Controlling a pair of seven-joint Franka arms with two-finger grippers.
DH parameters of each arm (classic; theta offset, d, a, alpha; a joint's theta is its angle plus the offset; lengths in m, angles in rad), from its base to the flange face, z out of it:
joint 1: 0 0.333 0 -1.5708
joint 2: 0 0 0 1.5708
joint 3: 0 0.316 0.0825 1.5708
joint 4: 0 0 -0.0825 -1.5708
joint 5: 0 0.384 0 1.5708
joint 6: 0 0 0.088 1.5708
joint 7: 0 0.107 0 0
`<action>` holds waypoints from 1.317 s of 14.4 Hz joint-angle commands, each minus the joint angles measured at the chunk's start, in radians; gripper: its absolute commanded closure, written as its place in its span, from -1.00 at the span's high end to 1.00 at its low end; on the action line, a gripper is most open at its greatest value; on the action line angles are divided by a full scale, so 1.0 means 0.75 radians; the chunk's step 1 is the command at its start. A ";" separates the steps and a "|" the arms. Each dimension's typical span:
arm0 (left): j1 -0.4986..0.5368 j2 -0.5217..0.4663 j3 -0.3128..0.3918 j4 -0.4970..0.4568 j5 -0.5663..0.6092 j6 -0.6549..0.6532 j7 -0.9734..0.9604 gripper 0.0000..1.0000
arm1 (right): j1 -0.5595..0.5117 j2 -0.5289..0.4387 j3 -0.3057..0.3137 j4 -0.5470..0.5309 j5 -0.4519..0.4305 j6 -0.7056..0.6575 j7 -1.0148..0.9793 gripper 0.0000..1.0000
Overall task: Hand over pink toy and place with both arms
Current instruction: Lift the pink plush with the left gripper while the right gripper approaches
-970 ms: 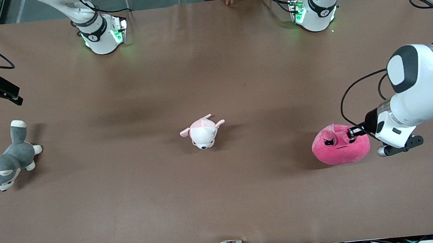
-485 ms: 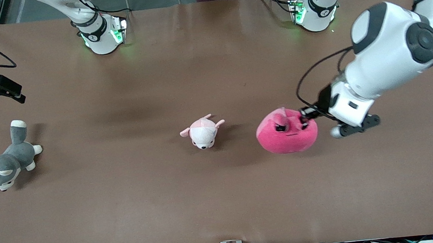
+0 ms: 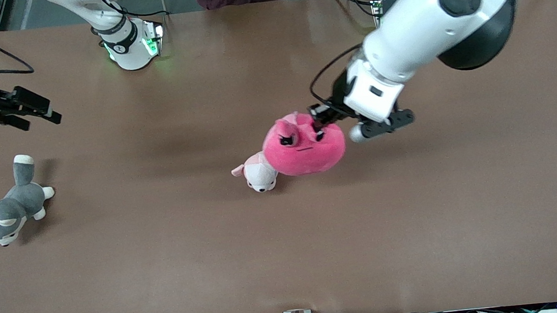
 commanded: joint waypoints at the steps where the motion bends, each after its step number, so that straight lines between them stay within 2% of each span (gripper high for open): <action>1: -0.096 0.071 0.001 0.056 -0.013 0.134 -0.151 -0.98 | 0.056 0.014 0.003 0.014 0.104 0.004 0.006 0.64; 3: -0.155 0.096 0.001 0.058 -0.013 0.234 -0.239 -0.98 | 0.087 0.051 0.003 0.043 0.224 0.000 0.006 0.63; 5: -0.208 0.116 0.001 0.058 -0.013 0.320 -0.319 -0.98 | 0.150 0.073 0.003 0.055 0.294 0.019 0.038 0.61; 11: -0.290 0.135 0.001 0.058 -0.013 0.415 -0.430 -0.98 | 0.379 0.139 0.003 0.061 0.296 0.192 0.129 0.60; 16: -0.321 0.162 0.003 0.058 -0.013 0.456 -0.487 -0.98 | 0.432 0.182 0.003 0.108 0.315 0.213 0.129 0.55; 19: -0.323 0.157 0.001 0.058 -0.013 0.458 -0.487 -0.98 | 0.436 0.198 0.003 0.108 0.366 0.213 0.127 0.54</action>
